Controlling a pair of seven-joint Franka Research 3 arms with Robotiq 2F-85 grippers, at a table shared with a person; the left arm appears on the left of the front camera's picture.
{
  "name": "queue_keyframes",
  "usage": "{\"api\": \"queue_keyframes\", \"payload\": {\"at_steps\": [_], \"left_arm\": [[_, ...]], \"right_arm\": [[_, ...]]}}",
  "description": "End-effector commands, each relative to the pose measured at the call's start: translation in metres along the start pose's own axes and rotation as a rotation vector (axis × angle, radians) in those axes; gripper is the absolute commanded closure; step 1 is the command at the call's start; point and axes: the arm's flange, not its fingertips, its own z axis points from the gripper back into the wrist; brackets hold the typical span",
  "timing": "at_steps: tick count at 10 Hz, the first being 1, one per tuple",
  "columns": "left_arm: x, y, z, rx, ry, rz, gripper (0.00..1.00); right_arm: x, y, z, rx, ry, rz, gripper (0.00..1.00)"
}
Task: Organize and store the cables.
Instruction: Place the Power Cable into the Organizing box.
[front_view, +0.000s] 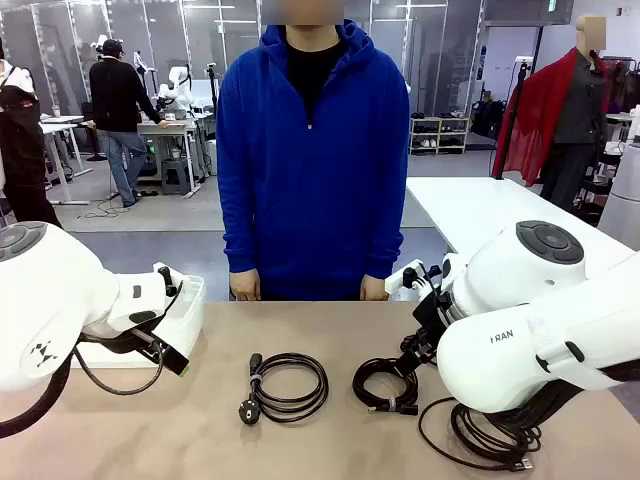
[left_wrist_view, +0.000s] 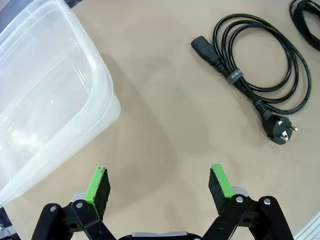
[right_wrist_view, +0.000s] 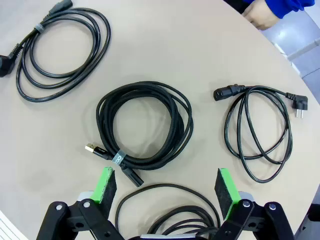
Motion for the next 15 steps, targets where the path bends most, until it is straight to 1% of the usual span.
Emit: {"api": "queue_keyframes", "payload": {"at_steps": [1, 13, 14, 15], "left_arm": [[0.0, 0.0, 0.0, 0.0, 0.0, 0.0, 0.0], [0.0, 0.0, 0.0, 0.0, 0.0, -0.001, 0.0], [0.006, -0.001, 0.013, 0.057, 0.019, -0.028, 0.0], [0.009, -0.001, 0.02, 0.04, 0.031, -0.028, 0.0]], "right_arm": [[0.0, 0.0, 0.0, 0.0, 0.0, 0.0, 0.0], [0.0, 0.0, 0.0, -0.001, 0.0, 0.003, 0.0], [0.005, -0.006, 0.01, 0.002, -0.03, -0.012, 0.0], [0.007, -0.009, 0.014, 0.037, -0.033, -0.025, 0.0]]}}
